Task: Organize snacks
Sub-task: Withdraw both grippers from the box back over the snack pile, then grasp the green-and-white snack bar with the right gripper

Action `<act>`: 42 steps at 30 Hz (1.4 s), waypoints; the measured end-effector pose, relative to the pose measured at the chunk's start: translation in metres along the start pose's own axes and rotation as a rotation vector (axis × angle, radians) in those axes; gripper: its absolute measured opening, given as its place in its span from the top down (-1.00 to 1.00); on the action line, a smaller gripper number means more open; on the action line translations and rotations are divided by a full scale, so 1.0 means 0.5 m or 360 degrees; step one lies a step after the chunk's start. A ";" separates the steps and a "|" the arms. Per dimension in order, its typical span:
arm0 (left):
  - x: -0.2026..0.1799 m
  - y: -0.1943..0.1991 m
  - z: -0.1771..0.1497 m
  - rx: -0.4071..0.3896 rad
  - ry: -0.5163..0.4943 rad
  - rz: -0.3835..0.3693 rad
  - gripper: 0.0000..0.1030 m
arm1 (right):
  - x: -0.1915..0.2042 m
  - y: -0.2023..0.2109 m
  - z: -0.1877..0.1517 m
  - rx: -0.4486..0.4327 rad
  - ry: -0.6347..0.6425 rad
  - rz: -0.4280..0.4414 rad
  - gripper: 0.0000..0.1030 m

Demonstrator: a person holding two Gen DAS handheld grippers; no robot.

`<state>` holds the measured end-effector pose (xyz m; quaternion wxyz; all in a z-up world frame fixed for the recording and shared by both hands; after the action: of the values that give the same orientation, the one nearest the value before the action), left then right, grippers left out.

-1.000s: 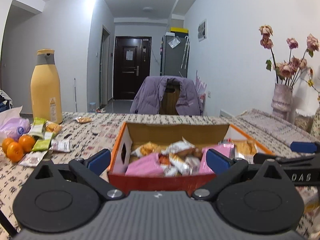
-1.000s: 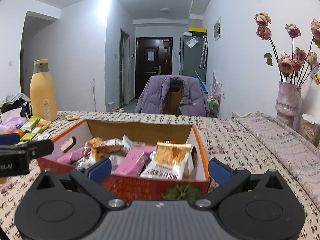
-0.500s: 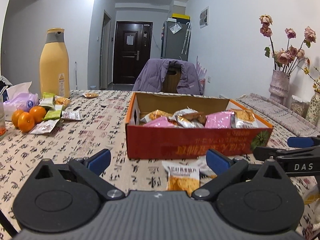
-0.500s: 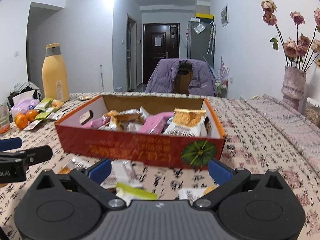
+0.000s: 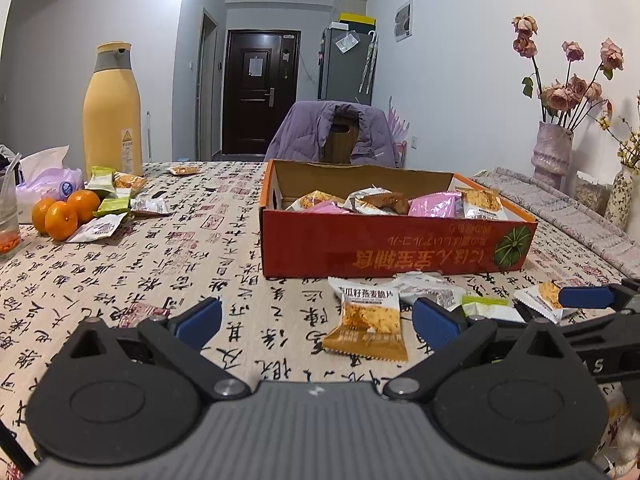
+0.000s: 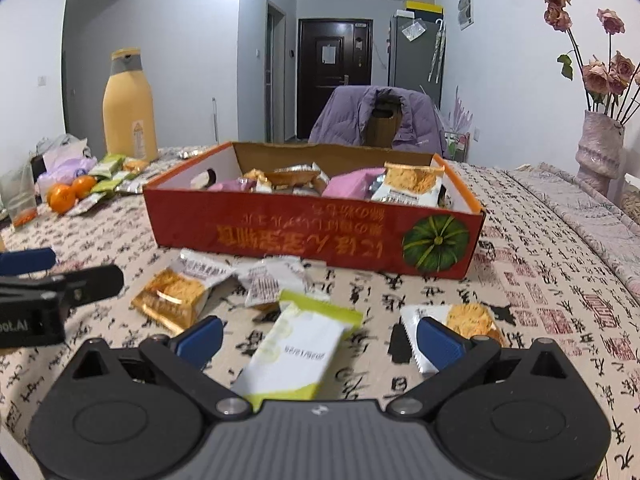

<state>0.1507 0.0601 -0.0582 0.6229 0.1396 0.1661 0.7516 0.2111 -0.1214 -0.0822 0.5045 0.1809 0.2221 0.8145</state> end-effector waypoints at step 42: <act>-0.025 0.006 -0.016 0.0108 0.0020 -0.0059 -1.00 | -0.081 0.054 0.008 -0.0170 -0.0080 0.0012 0.30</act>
<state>0.1473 0.0466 -0.0643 0.6306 0.1527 0.1979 0.7348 0.2104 -0.1676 -0.0668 0.5159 0.1751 0.1649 0.8222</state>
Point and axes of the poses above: each gripper's, at about its wrist camera, not at the fingertips, and y roughly against the way its jaws point, x to its left, z to its top, the point moved 8 cm from there along -y, roughly the way its jaws point, and after that the axes turned 8 degrees about z, right-handed, at the moved point
